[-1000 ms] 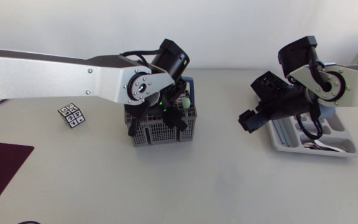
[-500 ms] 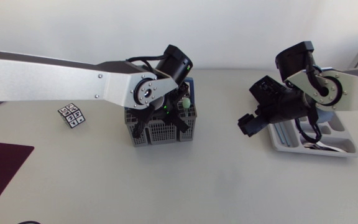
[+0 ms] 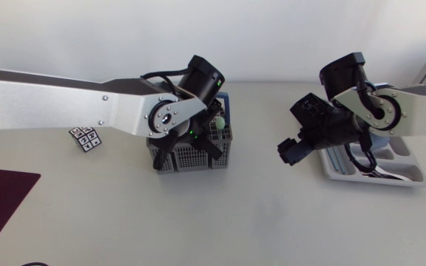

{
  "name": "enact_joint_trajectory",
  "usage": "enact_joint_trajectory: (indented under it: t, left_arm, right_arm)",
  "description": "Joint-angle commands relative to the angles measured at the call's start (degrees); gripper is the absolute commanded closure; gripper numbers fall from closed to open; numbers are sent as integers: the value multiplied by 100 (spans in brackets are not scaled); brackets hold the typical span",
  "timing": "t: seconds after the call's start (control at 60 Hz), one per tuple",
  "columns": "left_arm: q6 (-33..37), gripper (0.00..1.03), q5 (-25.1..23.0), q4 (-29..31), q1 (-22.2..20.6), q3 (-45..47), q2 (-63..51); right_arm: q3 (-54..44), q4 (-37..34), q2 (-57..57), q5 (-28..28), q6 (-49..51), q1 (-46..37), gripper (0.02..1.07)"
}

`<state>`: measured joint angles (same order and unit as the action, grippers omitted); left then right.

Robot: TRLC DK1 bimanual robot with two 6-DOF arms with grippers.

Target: Transfer all utensils from the basket to the drawer tray.

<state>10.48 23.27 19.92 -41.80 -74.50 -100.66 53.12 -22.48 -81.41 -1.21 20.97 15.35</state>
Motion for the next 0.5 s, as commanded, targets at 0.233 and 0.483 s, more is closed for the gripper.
enact_joint_trajectory:
  t: [0.233, 0.483]
  left_arm:
    - [86, 100, 117, -67, -47, 313, 688]
    - [244, 100, 143, -182, -223, 551, 1418]
  right_arm:
    - [-100, 42, -60, 95, -190, 143, 17]
    - [-83, 42, 72, 95, -287, 310, 17]
